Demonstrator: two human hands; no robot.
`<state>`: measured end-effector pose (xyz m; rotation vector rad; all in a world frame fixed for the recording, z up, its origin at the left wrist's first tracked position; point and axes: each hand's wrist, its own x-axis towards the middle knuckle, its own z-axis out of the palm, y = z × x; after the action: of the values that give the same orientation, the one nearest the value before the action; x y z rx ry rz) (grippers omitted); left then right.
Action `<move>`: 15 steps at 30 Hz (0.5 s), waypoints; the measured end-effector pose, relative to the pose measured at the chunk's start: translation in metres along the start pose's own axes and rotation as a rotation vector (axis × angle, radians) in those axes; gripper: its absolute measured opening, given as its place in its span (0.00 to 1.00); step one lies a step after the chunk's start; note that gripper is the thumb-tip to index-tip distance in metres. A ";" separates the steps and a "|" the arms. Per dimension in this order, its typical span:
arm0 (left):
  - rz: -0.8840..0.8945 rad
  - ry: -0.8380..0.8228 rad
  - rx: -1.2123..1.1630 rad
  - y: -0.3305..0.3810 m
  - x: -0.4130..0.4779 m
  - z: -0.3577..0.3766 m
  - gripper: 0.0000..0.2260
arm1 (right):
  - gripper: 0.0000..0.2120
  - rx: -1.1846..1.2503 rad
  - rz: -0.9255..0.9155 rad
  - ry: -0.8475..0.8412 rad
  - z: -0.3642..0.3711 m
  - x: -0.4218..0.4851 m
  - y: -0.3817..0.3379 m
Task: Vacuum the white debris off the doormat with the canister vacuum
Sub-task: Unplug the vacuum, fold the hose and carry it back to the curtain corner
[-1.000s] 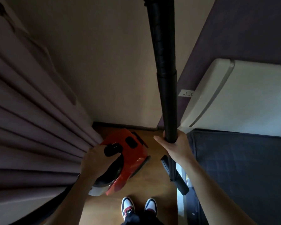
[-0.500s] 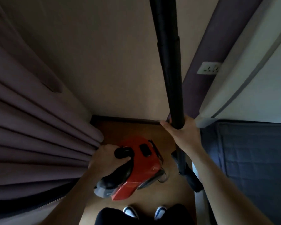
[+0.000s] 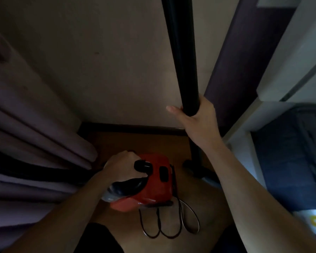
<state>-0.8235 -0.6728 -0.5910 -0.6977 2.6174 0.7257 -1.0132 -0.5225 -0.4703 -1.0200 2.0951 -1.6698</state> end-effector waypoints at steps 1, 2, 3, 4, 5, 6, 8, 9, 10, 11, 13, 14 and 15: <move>0.019 0.003 -0.005 -0.004 0.007 0.010 0.15 | 0.16 0.010 -0.023 0.003 0.001 -0.001 0.008; 0.037 0.006 -0.006 -0.007 0.013 0.019 0.16 | 0.16 0.015 -0.046 0.011 0.002 -0.001 0.016; 0.052 0.003 0.002 -0.009 0.020 0.027 0.17 | 0.16 0.020 -0.065 0.018 0.003 -0.001 0.023; 0.064 -0.007 0.017 -0.010 0.026 0.033 0.18 | 0.16 0.028 -0.078 0.021 0.004 0.000 0.031; 0.068 -0.023 0.031 -0.011 0.032 0.038 0.18 | 0.16 0.040 -0.084 0.022 0.004 0.000 0.037; 0.073 -0.035 0.044 -0.011 0.040 0.041 0.17 | 0.16 0.047 -0.086 0.022 0.004 0.002 0.043; 0.076 -0.062 0.076 -0.008 0.052 0.045 0.17 | 0.15 0.039 -0.078 0.020 0.005 0.002 0.054; 0.074 -0.080 0.106 -0.006 0.057 0.045 0.17 | 0.15 0.028 -0.072 0.027 0.005 0.003 0.059; 0.074 -0.103 0.143 -0.004 0.061 0.045 0.16 | 0.16 0.019 -0.067 0.038 0.005 0.004 0.062; 0.074 -0.128 0.175 -0.003 0.066 0.046 0.15 | 0.15 0.013 -0.063 0.052 0.005 0.006 0.065; 0.090 -0.166 0.233 0.000 0.073 0.047 0.12 | 0.15 0.007 -0.057 0.049 0.004 0.012 0.071; 0.110 -0.184 0.271 0.001 0.076 0.048 0.11 | 0.14 0.005 -0.044 0.022 0.004 0.016 0.076; 0.136 -0.194 0.315 0.001 0.080 0.049 0.10 | 0.16 0.002 -0.028 -0.024 0.003 0.020 0.081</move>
<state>-0.8808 -0.6736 -0.6651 -0.3423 2.5346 0.3793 -1.0540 -0.5309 -0.5422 -1.0681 2.0732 -1.6638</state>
